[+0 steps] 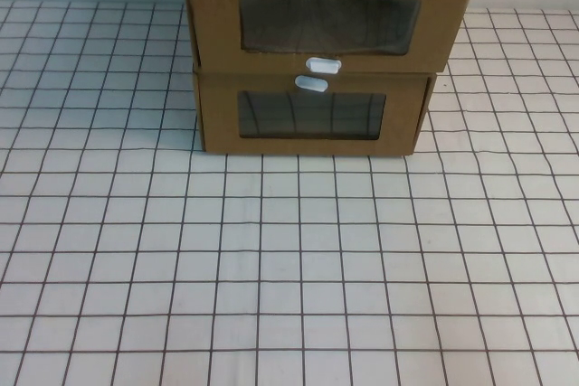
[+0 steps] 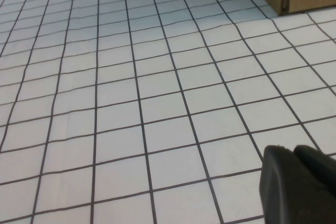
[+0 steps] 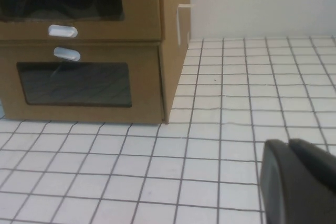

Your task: Close the shoe box

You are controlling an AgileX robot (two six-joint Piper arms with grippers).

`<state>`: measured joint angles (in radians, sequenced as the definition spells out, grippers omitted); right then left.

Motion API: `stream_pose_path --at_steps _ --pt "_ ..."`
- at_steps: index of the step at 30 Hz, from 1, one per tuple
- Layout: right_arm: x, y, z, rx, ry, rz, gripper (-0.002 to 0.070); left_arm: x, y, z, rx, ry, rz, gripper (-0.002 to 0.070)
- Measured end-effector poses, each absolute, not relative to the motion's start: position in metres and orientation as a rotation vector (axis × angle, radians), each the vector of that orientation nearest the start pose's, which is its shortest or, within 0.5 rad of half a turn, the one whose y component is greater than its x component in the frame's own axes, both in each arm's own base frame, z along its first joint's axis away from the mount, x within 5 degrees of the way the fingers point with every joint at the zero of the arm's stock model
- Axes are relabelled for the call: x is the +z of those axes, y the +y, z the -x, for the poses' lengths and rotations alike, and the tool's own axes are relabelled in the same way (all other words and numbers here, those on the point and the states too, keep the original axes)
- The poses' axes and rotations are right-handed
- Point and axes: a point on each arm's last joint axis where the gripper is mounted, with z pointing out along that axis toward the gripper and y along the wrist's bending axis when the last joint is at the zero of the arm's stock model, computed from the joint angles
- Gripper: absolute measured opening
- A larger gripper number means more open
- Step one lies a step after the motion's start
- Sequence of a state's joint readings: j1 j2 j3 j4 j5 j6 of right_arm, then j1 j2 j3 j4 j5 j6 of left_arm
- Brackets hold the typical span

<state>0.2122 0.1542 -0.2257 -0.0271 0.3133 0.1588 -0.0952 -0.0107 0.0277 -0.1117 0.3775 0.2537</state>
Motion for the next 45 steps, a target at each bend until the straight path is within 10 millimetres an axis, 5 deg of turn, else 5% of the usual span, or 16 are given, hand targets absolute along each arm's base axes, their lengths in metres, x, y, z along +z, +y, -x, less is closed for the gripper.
stream_pose_path --at_steps 7,12,26,45 --pt "0.207 0.008 -0.053 0.157 1.726 0.111 -0.0015 0.171 -0.009 -0.052 -0.001 1.858 -0.257 -0.0002" --pt "0.170 0.009 -0.052 0.206 1.895 0.069 -0.0015 0.171 -0.009 -0.052 -0.001 1.856 -0.257 -0.0002" --pt "0.169 0.020 -0.049 0.218 1.879 0.297 -0.0015 0.171 -0.009 -0.052 0.001 1.857 -0.258 -0.0002" --pt "0.169 0.018 -0.049 0.268 1.912 0.137 -0.0015 0.171 -0.009 -0.052 0.001 1.857 -0.258 -0.0002"
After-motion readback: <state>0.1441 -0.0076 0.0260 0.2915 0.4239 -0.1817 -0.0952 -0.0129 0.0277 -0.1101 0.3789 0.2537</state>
